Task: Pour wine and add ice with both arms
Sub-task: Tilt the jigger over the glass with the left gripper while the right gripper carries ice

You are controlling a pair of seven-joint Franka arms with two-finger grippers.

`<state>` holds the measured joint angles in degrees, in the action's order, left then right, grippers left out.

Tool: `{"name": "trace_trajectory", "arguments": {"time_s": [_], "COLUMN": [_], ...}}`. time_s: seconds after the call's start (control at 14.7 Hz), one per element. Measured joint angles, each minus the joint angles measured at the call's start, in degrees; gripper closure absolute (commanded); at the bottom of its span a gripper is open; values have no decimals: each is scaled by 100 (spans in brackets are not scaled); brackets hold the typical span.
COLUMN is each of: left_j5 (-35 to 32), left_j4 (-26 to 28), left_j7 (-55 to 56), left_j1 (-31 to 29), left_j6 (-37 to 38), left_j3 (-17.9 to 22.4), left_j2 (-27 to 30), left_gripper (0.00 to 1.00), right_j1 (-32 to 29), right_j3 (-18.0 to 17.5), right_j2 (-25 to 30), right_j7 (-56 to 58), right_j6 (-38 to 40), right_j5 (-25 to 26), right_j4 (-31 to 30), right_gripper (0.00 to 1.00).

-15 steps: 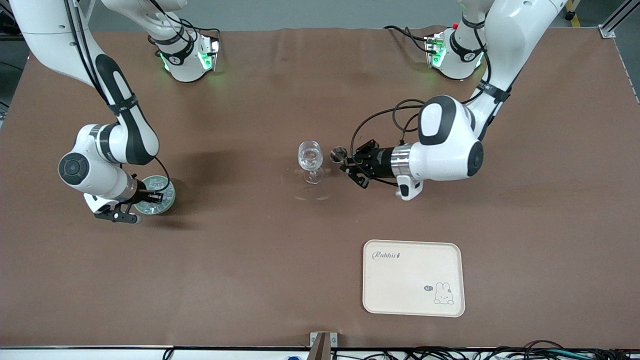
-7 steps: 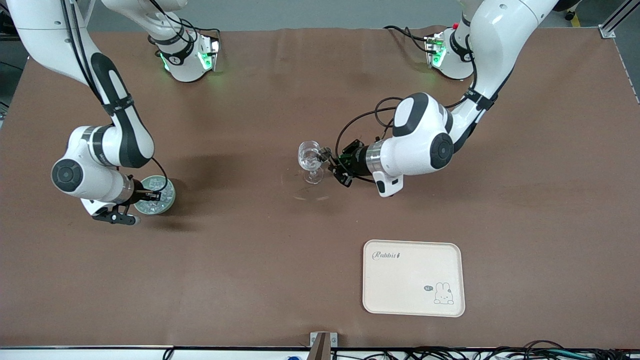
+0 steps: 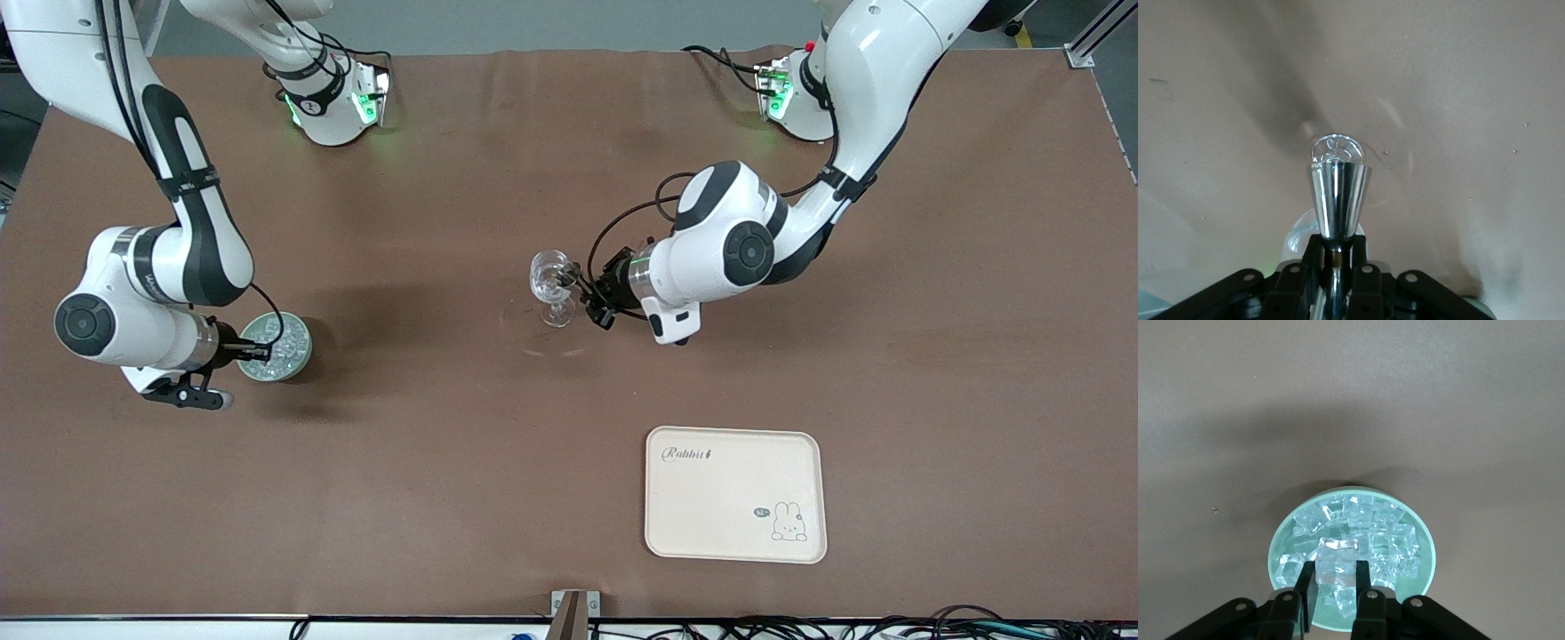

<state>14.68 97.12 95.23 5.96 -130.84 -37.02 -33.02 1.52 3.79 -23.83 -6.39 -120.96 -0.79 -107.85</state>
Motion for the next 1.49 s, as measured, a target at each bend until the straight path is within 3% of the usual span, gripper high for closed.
{"name": "trace_trajectory", "arguments": {"time_s": [0.34,0.75,0.95,1.22,1.49], "left_j5": [-591,-1272,-1706,-2178,-2300], "left_j4": [-54,-136,-156,-166,-166], "left_j7": [451,919,1287,1648,1699], "left_j1": [38,124,129,139,145], "left_j6": [0,-1,-1,-1,3], "left_j3": [-78,-200,-326,-407,-444], "left_j2": [-9,-17,-19,-26,-28], "left_gripper": [97,97,97,95,99], "right_j1": [-60,-65,-64,-64,-61], "right_j3": [54,55,54,47,38], "right_j2": [623,945,1137,1771,2169], "right_j7": [-1,-3,-7,-7,-7], "right_j6": [345,2632,3346,3657,3727], "right_j5": [0,0,0,0,1], "right_j4": [431,2172,2742,2906,2697], "right_gripper": [95,99,99,99,99]}}
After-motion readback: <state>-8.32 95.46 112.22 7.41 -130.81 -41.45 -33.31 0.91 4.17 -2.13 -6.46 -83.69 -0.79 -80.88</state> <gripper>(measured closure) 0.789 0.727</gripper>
